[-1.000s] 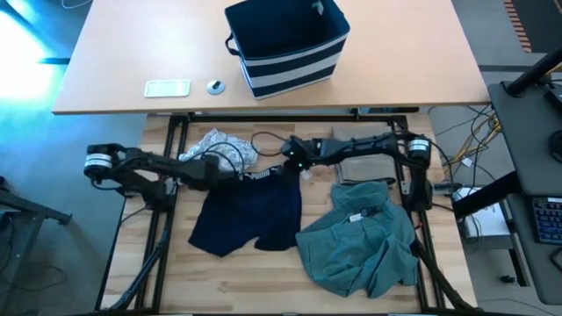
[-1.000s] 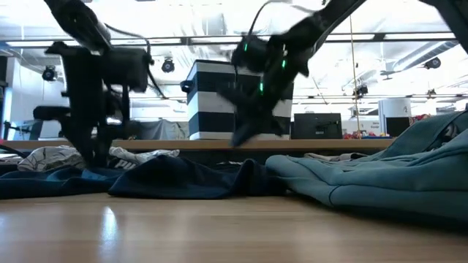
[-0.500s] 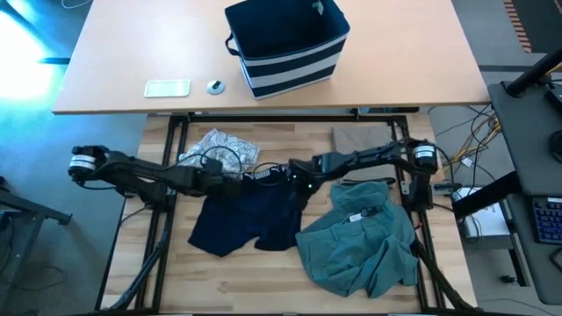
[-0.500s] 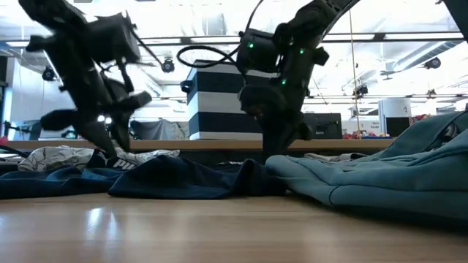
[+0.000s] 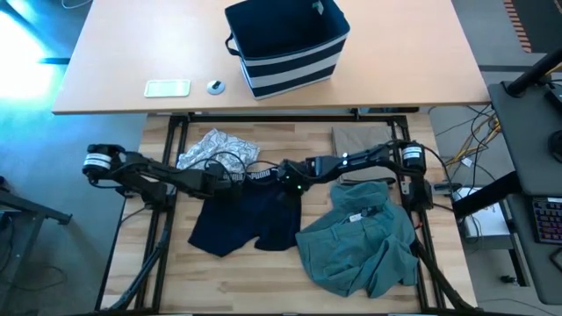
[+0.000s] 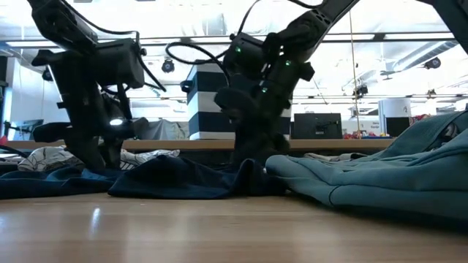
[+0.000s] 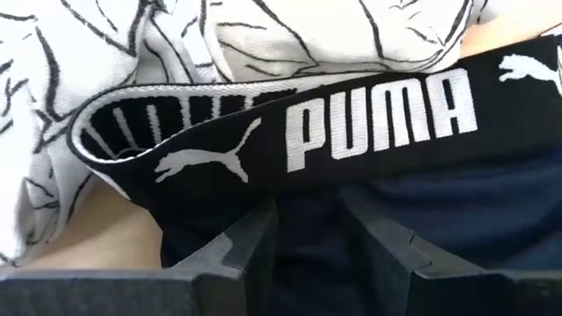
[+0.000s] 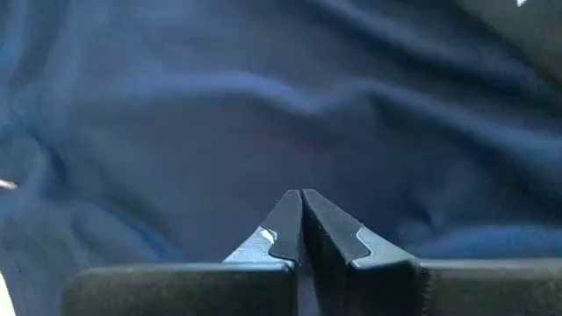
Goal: Fold Laundry from Bin
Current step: Fold the blue boxer
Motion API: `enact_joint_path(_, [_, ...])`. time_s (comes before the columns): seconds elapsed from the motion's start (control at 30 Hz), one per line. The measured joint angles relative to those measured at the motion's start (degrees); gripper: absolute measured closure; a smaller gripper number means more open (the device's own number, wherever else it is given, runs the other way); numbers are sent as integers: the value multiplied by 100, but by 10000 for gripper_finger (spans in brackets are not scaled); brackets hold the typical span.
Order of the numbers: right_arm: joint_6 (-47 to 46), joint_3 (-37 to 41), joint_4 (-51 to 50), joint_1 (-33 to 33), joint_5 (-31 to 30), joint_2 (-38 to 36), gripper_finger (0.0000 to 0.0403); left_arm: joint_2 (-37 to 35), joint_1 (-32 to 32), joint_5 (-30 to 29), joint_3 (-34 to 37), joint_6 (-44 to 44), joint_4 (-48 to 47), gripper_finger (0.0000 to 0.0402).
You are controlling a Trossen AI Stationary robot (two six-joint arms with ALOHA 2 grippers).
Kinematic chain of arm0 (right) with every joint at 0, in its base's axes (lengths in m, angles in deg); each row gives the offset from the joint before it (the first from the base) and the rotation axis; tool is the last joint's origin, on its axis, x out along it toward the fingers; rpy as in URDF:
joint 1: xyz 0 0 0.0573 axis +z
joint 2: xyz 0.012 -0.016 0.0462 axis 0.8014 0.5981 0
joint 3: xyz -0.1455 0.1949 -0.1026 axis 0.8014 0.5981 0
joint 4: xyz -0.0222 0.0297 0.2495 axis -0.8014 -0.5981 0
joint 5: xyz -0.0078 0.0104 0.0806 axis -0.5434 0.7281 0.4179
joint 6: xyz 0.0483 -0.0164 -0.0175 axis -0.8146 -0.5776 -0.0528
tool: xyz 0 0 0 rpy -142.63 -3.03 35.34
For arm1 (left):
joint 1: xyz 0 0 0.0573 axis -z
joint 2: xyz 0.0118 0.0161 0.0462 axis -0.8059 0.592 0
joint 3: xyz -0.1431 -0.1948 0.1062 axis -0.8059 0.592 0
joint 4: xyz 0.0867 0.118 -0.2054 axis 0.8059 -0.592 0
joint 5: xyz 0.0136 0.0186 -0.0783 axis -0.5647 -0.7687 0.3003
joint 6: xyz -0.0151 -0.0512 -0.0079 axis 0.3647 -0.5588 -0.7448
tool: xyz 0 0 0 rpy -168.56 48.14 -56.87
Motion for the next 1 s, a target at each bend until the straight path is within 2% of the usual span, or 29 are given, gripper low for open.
enact_joint_path(0.3, [19,10,-1475,138,-305,-590,394,-117,4,70,0,38,-97,286])
enact_joint_path(0.63, [139,39,-837,5,-351,3,394,-110,0,61,2,40,-208,286])
enact_joint_path(0.77, [81,22,-1551,-66,-474,-18,394,-93,0,2,19,37,-786,286])
enact_joint_path(1.0, [125,86,-3198,-61,-555,-557,394,-136,2,-156,249,-367,-1349,286])
